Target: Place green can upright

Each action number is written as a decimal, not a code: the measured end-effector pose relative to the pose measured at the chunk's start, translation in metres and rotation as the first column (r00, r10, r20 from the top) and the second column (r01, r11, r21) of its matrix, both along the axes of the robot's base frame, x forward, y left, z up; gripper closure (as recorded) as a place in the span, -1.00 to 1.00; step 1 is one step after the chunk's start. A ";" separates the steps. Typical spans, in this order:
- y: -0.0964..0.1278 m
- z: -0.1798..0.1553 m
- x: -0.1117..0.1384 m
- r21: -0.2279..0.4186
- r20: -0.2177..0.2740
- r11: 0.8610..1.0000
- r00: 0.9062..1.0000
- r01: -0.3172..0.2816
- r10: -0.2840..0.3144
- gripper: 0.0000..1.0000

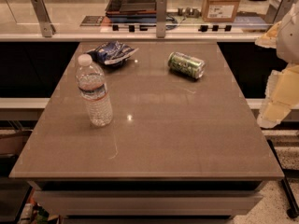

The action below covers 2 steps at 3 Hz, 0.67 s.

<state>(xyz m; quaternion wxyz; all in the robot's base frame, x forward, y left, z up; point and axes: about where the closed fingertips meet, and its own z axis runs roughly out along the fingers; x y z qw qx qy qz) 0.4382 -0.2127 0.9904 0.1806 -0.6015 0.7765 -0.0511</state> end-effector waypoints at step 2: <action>0.009 0.009 0.026 0.041 0.021 0.998 0.999 0.048 -0.049 -1.00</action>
Offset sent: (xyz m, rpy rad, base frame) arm 0.0523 0.0168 0.0116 0.0907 -0.0188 -0.1199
